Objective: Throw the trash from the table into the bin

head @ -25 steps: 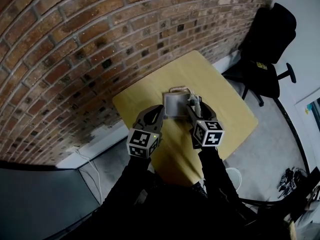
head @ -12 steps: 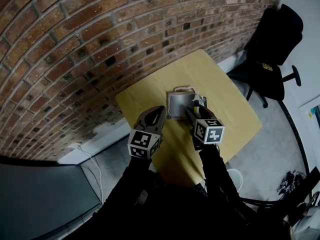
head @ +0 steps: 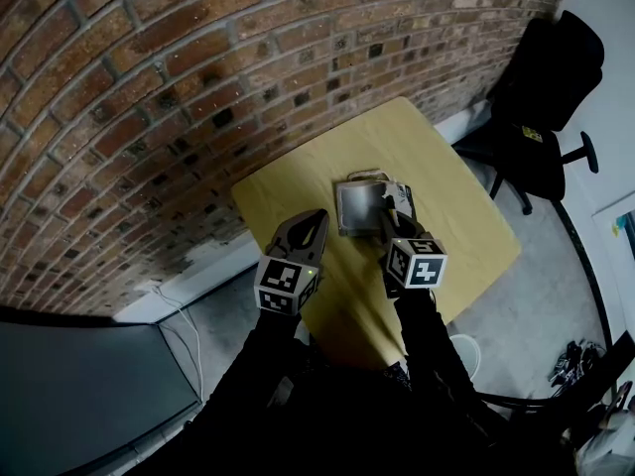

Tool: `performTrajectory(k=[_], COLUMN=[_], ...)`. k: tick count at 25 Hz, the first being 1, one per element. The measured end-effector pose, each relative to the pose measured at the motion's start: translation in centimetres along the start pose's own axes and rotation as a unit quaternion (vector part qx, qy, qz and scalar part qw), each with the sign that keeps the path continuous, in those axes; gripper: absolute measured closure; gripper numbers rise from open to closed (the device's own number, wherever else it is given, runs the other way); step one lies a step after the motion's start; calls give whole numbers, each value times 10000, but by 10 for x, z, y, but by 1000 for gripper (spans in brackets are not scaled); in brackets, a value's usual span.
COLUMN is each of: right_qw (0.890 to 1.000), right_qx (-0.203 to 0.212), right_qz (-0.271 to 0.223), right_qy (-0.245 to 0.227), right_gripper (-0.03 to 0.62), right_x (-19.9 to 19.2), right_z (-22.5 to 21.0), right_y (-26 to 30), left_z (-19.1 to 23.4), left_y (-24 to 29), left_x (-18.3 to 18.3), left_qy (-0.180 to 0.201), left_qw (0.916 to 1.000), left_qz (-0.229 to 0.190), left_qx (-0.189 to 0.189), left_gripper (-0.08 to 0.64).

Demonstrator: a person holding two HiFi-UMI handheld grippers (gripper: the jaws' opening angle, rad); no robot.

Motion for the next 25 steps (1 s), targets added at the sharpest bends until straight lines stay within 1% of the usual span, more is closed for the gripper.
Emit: performTrajectory(k=[5,7,10,14,17,25], right_qw=[9996,9993,9989,9976,9959,9870], right_qx=[16,-38,-137,-335,-536,-1112], right_qz=[-236,-284,-384,-594,-727,-1164], right_qy=[-126,-219,-211,-123,-91,-18], right_gripper=[580,580,580,580,580,580], right_x=[6,11,17,24,26,25], right_z=[3,4,3,-1,-3,3], right_y=[-7,-13,-23,-38,-52,-101], left_z=[-1,-1,-2,-2,-5,-20], left_y=[-2,-3,-4,-5,-3,-9], left_x=[2,3,3,3,7,19], left_qy=[15,28,83,103,192,365], left_qw=[10000,10000,9999,9996,9988,9949], left_qz=[-38,-45,-15,-43,-102,-262], left_qx=[-52,-81,-139,-271,-449,-901], left_gripper=[554,554,554,554,554,554])
Point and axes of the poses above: the fingertips, and each gripper's own axes: y forward along the fingers, z to its left, x out of its top, the point moved 10 cm from there along -y, backward along the fingers, and after that the axes turned 1 degree about x, right-handed, at the moved point
